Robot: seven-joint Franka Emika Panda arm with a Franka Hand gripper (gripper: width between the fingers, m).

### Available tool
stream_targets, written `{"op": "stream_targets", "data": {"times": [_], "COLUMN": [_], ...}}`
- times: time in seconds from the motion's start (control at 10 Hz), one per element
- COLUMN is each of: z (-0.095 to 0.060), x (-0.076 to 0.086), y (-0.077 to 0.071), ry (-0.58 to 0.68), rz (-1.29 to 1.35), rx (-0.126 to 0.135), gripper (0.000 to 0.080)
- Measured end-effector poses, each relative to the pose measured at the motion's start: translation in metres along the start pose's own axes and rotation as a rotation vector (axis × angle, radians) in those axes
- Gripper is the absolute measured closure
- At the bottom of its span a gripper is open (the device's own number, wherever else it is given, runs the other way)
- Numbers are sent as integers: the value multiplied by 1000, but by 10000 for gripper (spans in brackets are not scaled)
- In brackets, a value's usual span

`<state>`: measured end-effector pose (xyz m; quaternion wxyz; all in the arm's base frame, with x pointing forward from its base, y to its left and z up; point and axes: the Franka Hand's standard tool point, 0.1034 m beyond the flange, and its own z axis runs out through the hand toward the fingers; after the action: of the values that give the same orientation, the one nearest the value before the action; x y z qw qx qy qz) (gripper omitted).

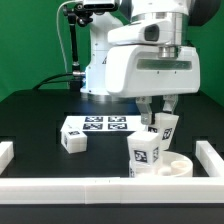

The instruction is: Assemble stool

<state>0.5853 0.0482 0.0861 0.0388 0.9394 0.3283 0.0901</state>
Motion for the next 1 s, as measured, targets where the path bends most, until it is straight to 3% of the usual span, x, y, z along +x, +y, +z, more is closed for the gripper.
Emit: {"op": "stream_targets", "data": {"times": [0.3, 0.6, 1.0], "z": [1, 2, 2], "x": [-4, -6, -4], "y": [4, 5, 4], "ry": [49, 50, 61], "rz": [328, 645, 899], "rx": [-7, 17, 21], "gripper": [455, 456, 456]}}
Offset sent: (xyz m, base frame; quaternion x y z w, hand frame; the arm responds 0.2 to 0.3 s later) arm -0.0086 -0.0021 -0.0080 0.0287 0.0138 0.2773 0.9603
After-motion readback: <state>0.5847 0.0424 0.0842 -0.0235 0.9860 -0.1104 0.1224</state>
